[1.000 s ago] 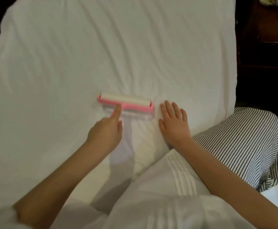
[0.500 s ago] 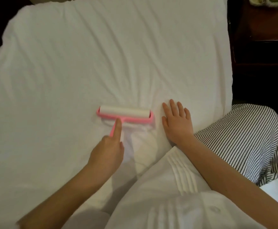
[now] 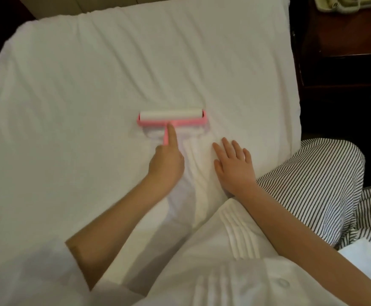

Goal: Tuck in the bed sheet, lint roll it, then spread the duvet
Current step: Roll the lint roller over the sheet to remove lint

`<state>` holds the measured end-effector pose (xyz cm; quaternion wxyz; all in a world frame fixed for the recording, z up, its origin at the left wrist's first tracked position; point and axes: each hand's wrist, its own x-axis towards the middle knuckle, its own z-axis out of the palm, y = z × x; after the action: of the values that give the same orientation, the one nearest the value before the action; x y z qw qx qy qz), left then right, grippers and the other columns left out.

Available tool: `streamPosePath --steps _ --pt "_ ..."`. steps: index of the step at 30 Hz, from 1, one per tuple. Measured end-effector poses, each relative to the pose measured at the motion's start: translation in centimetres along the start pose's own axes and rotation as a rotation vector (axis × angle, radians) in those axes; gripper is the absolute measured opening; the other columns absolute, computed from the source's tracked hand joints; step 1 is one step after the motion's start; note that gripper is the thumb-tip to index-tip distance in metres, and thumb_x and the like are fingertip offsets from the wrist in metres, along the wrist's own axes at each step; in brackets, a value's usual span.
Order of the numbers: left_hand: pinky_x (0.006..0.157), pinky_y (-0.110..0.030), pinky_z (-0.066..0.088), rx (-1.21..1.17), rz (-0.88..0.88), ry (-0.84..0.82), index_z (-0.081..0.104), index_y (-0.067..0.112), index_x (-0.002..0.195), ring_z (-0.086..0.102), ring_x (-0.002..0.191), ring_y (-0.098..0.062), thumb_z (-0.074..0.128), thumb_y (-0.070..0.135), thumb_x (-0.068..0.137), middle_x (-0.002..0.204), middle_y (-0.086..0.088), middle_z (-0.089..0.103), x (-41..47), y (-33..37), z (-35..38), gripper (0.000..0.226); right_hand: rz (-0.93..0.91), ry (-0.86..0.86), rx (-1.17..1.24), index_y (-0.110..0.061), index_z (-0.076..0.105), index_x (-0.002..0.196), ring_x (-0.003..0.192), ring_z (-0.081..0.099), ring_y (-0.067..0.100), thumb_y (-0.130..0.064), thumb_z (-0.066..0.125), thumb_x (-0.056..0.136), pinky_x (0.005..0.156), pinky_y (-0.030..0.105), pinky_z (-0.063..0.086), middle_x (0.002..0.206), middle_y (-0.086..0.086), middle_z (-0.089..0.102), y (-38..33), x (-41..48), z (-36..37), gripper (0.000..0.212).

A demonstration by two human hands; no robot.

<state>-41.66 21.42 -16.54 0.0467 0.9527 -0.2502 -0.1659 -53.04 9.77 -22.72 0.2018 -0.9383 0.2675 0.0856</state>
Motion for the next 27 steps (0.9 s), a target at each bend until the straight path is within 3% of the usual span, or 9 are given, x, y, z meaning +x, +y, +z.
streamPosePath --steps 3,5,7,9,12,17,22,25,27 --pt "0.044 -0.024 0.020 0.098 0.007 -0.097 -0.018 0.016 0.148 0.040 0.053 -0.012 0.038 0.027 0.098 0.068 0.000 0.041 -7.5 -1.6 0.6 0.075 0.000 -0.005 0.019 -0.026 0.005 0.151 0.146 -0.006 0.021 -0.031 0.022 0.102 0.116 0.038 -0.003 0.159 -0.001 -0.006 -0.2 0.2 0.0 0.052" --pt "0.042 -0.020 0.021 0.129 0.023 -0.122 -0.020 0.019 0.147 0.033 0.050 -0.006 0.037 0.032 0.098 0.063 0.004 0.035 -9.9 -2.4 0.3 0.076 0.002 -0.007 0.036 -0.026 0.005 0.151 0.146 -0.007 0.021 -0.031 0.022 0.102 0.116 0.038 -0.003 0.159 0.000 -0.007 -0.3 0.4 0.0 0.052" --pt "0.047 -0.024 0.028 0.125 0.042 -0.113 -0.016 0.019 0.148 0.044 0.055 -0.012 0.038 0.032 0.098 0.067 0.000 0.044 -9.2 -2.2 0.0 0.075 0.005 0.005 0.051 -0.026 0.007 0.151 0.146 -0.006 0.021 -0.030 0.023 0.102 0.116 0.038 -0.003 0.159 -0.001 -0.006 -0.3 0.5 -0.1 0.052" --pt "0.057 -0.029 0.033 0.096 0.048 -0.060 -0.012 0.015 0.149 0.057 0.074 -0.029 0.039 0.026 0.098 0.084 -0.014 0.058 -5.7 -1.3 -0.2 0.073 0.004 0.008 0.060 -0.026 0.008 0.151 0.146 -0.005 0.020 -0.029 0.025 0.102 0.115 0.037 -0.003 0.159 -0.001 -0.004 -0.2 0.5 -0.2 0.052" --pt "0.064 -0.031 0.033 0.003 0.015 0.035 -0.007 0.015 0.150 0.059 0.092 -0.037 0.041 0.018 0.096 0.105 -0.025 0.059 2.1 0.5 -0.6 0.073 0.009 0.001 0.074 -0.027 0.009 0.151 0.146 -0.005 0.019 -0.029 0.025 0.102 0.115 0.037 -0.004 0.159 -0.002 -0.004 0.0 0.4 -0.3 0.052" --pt "0.061 -0.032 0.033 -0.085 -0.007 0.057 -0.008 0.016 0.150 0.051 0.078 -0.027 0.038 0.015 0.097 0.104 -0.017 0.060 7.8 3.4 -2.0 0.071 0.014 0.013 0.099 -0.026 0.009 0.151 0.146 -0.006 0.019 -0.028 0.025 0.102 0.116 0.037 -0.004 0.159 -0.002 -0.004 0.0 0.4 -0.5 0.051" --pt "0.061 -0.030 0.035 -0.018 0.024 0.001 -0.009 0.013 0.150 0.059 0.084 -0.034 0.042 0.025 0.097 0.095 -0.021 0.061 -1.6 0.9 -0.4 0.074 0.038 0.021 0.113 -0.027 0.009 0.151 0.146 -0.004 0.018 -0.028 0.026 0.101 0.115 0.036 -0.003 0.159 -0.003 -0.004 0.1 0.7 -0.5 0.052" --pt "0.048 -0.023 0.030 0.047 0.054 -0.069 -0.016 0.019 0.148 0.046 0.057 -0.013 0.038 0.033 0.098 0.069 -0.002 0.046 -6.6 -0.3 0.3 0.075 0.028 0.007 0.120 -0.027 0.007 0.151 0.146 -0.006 0.018 -0.028 0.025 0.102 0.115 0.036 -0.004 0.159 -0.003 -0.006 0.1 0.7 -0.5 0.052" --pt "0.050 -0.024 0.033 0.024 0.055 -0.059 -0.014 0.019 0.149 0.050 0.060 -0.016 0.039 0.032 0.097 0.069 -0.002 0.045 -6.2 -0.2 0.4 0.075 0.028 0.005 0.126 -0.027 0.007 0.151 0.145 -0.007 0.018 -0.029 0.025 0.102 0.115 0.036 -0.004 0.159 -0.003 -0.006 0.2 0.7 -0.5 0.053"
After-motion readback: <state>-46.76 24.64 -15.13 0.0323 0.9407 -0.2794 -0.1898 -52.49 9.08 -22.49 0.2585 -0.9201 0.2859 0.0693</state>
